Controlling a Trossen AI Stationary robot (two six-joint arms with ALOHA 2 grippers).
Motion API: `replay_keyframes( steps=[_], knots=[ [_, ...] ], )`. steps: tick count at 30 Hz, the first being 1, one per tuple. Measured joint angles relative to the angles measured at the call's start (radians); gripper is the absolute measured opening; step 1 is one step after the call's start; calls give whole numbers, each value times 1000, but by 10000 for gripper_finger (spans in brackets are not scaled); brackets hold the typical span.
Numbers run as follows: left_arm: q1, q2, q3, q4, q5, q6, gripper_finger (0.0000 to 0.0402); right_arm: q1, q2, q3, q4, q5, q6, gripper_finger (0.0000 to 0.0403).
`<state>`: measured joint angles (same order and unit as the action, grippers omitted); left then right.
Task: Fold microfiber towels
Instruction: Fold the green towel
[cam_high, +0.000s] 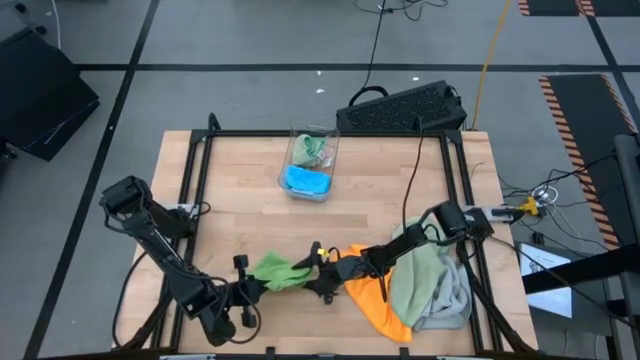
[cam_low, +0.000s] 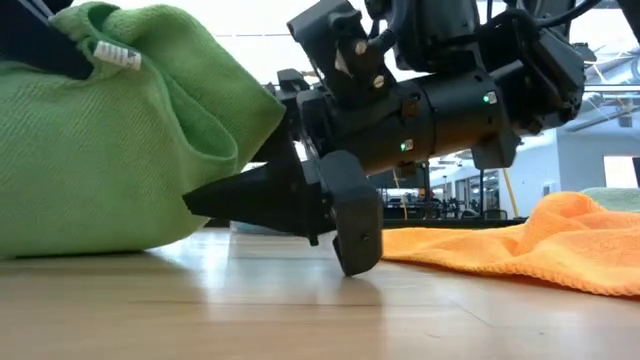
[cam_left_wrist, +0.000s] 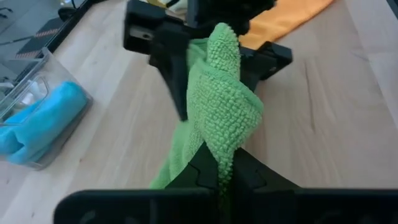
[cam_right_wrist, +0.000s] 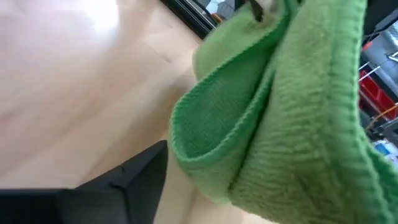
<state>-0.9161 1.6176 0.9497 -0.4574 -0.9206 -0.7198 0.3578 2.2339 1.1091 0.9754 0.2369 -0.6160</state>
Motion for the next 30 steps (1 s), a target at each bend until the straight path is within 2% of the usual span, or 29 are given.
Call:
replay_keyframes(
  steps=[4, 8, 13, 19, 23, 26, 30],
  knots=[
    [13, 0, 0, 25, -2, 22, 19, 4, 1, 0, 53, -3, 47, 203],
    [31, 0, 0, 75, 1, 80, 14, 14, -2, 0, 85, 6, 47, 119],
    [46, -1, 0, 94, 1, 134, 9, 23, -83, -13, 3, -2, 76, 15],
    [59, -1, 0, 34, -7, 91, 23, 23, -232, -40, -271, -4, 186, 22],
    [88, -1, 0, 46, -19, 12, 33, 20, -302, -62, -383, 9, 254, 8],
    [108, -1, 0, 41, 15, -41, 71, 21, -347, -78, -433, 48, 285, 5],
    [122, -1, 0, 61, -9, -41, 153, 19, -373, -81, -451, 49, 301, 8]
  ],
)
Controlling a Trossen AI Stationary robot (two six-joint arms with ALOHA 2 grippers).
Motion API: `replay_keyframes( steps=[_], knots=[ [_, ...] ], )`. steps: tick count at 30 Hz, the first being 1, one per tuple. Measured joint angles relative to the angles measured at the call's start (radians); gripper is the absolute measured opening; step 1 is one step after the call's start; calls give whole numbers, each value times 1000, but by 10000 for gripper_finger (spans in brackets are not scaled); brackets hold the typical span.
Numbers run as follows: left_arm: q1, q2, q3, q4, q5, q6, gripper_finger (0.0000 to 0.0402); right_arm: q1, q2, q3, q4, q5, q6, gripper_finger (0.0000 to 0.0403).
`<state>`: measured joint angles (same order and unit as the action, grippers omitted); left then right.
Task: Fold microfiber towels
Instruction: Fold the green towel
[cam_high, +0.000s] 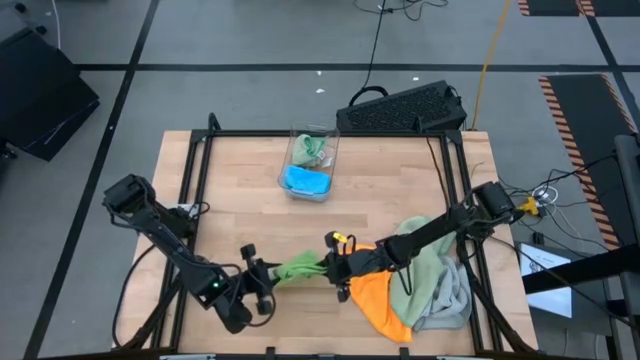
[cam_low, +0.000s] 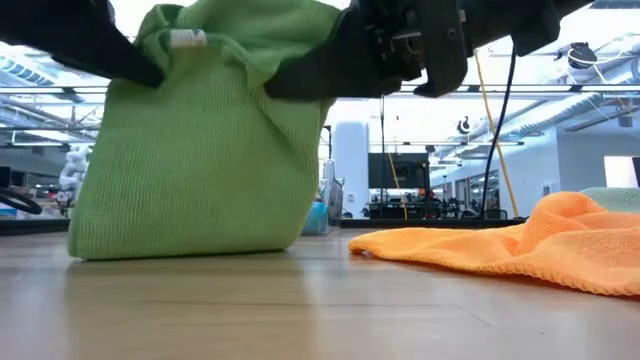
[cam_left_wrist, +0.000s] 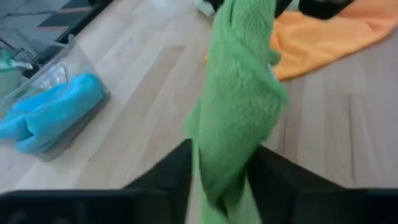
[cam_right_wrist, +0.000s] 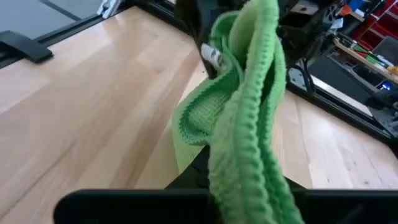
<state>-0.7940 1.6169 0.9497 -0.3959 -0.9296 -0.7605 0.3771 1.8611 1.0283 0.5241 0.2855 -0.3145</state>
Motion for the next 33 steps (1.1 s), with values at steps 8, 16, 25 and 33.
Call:
replay_keyframes(
  steps=[8, 16, 25, 33],
  knots=[
    [51, 25, 0, 173, -51, 207, 290, -19, 1, -1, -7, 0, 48, 4],
    [119, 52, 0, 260, 12, 393, 162, -29, 1, -1, -12, 1, 43, 4],
    [64, -24, 1, 229, -137, 540, 26, -46, -70, 1, -6, 109, -24, 4],
    [89, -17, 2, 222, -21, 510, 10, -50, -95, -1, -87, 79, 9, 4]
  ],
)
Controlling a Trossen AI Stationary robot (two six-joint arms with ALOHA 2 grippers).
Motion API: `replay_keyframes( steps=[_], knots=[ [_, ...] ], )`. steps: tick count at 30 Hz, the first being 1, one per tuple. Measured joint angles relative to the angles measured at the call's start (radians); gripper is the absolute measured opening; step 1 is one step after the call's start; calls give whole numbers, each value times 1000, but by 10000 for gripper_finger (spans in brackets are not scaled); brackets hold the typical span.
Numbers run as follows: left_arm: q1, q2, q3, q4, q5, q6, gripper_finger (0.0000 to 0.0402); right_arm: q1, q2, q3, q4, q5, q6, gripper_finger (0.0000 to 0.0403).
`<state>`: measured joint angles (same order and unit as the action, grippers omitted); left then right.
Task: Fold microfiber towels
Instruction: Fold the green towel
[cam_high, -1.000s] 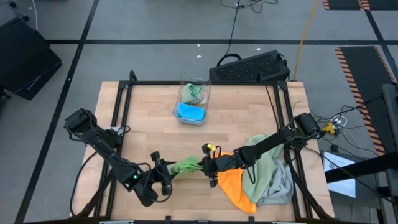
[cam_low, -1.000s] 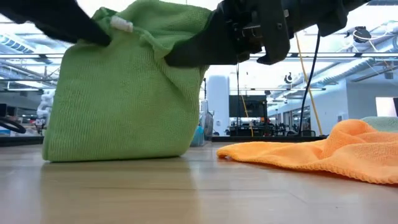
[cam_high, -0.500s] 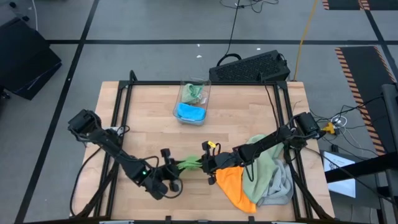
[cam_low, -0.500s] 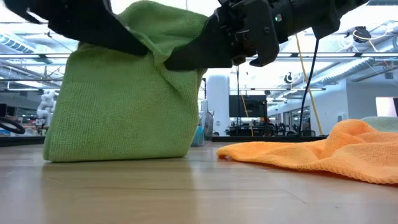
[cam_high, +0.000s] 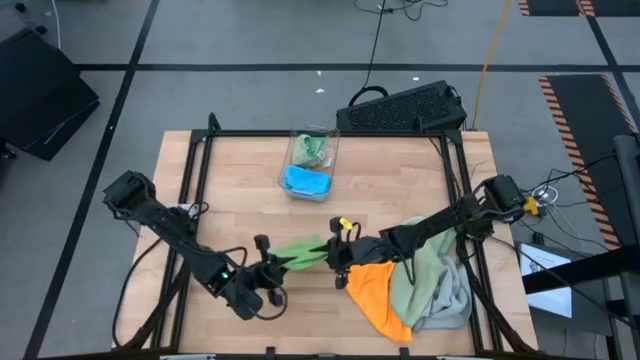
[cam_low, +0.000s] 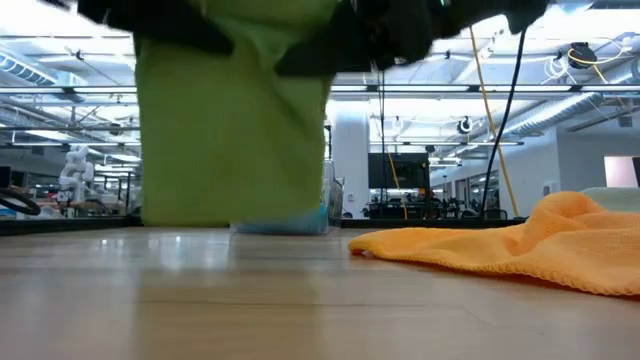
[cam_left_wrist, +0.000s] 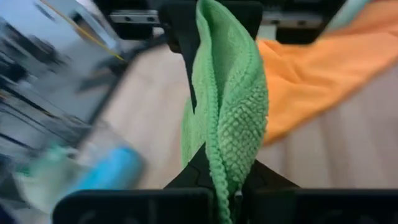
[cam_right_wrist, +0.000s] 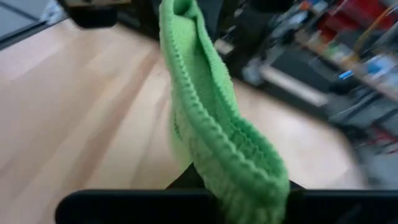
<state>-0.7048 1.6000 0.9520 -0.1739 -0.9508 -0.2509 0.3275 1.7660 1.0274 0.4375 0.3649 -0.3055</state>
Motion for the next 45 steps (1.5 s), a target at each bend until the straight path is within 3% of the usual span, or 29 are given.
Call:
replay_keyframes(
  steps=[5, 12, 20, 25, 28, 30, 33, 37, 41, 45],
  knots=[
    [9, 105, 0, 20, 174, -154, 6, 18, 82, -13, -10, -136, 142, 4],
    [12, 207, -1, 239, 371, -235, 23, 22, 145, -13, 21, -367, 323, 4],
    [32, 205, -1, 127, 337, -348, 7, -45, 144, -13, 1, -437, 412, 4],
    [96, 205, -1, 79, 404, -384, 23, -94, 152, -13, -34, -513, 451, 4],
    [131, 205, -1, 60, 457, -371, 22, -100, 165, -13, -39, -507, 447, 12],
    [155, 206, -2, 42, 506, -374, 15, -99, 167, -15, -65, -439, 451, 30],
    [175, 207, -3, -5, 544, -428, 7, -95, 158, -14, -103, -322, 431, 73],
    [187, 207, -3, -53, 545, -495, 18, -87, 116, -15, -150, -254, 371, 142],
    [186, 207, -3, -51, 517, -497, 36, -65, 68, -15, -180, -262, 303, 181],
    [185, 207, -3, -49, 513, -500, 43, -32, 61, -71, -5, -311, 263, 164]
  ],
)
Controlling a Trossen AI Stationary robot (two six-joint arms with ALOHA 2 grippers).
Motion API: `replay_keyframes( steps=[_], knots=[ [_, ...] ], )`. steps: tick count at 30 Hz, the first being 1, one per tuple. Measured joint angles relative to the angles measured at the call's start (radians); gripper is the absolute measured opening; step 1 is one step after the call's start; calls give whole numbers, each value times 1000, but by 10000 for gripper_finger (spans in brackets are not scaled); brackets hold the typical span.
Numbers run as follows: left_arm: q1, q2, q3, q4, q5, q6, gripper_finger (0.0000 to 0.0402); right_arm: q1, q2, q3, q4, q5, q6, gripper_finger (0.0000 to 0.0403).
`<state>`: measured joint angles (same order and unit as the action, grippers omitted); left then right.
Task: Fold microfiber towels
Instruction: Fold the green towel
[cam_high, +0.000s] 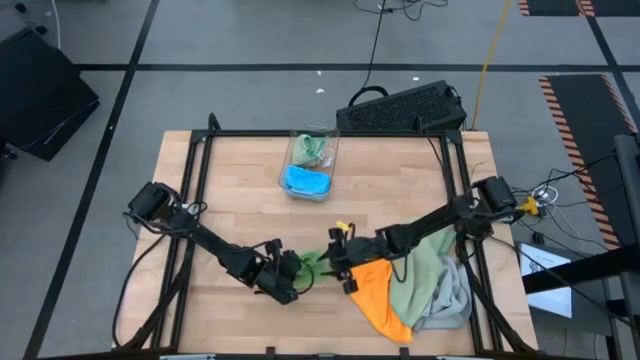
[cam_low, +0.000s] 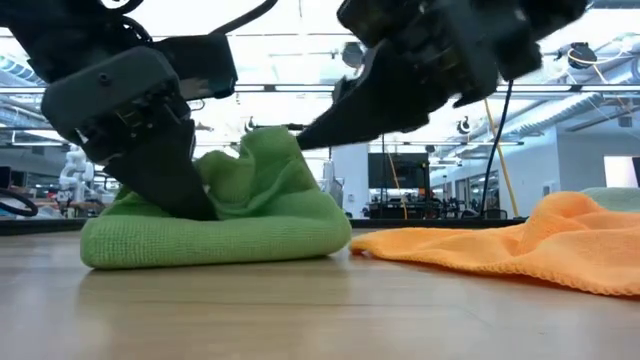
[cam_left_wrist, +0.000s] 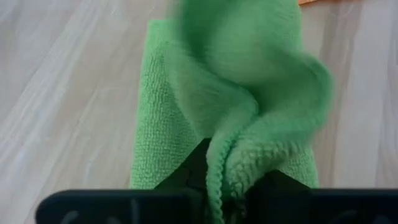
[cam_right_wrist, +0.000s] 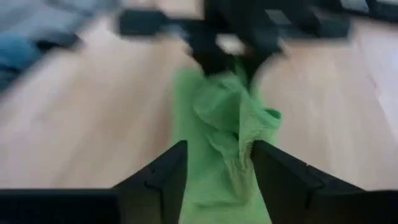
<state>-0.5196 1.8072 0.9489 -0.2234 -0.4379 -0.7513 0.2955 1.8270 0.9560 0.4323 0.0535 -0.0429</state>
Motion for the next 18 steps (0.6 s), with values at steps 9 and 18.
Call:
replay_keyframes(
  steps=[9, 18],
  knots=[
    [0, 0, 0, -36, -41, -40, 44, 1, -1, -155, 278, 50, -1, 59],
    [0, 0, 0, -43, -60, -70, 45, -20, 74, -156, 430, -107, -79, 5]
  ],
)
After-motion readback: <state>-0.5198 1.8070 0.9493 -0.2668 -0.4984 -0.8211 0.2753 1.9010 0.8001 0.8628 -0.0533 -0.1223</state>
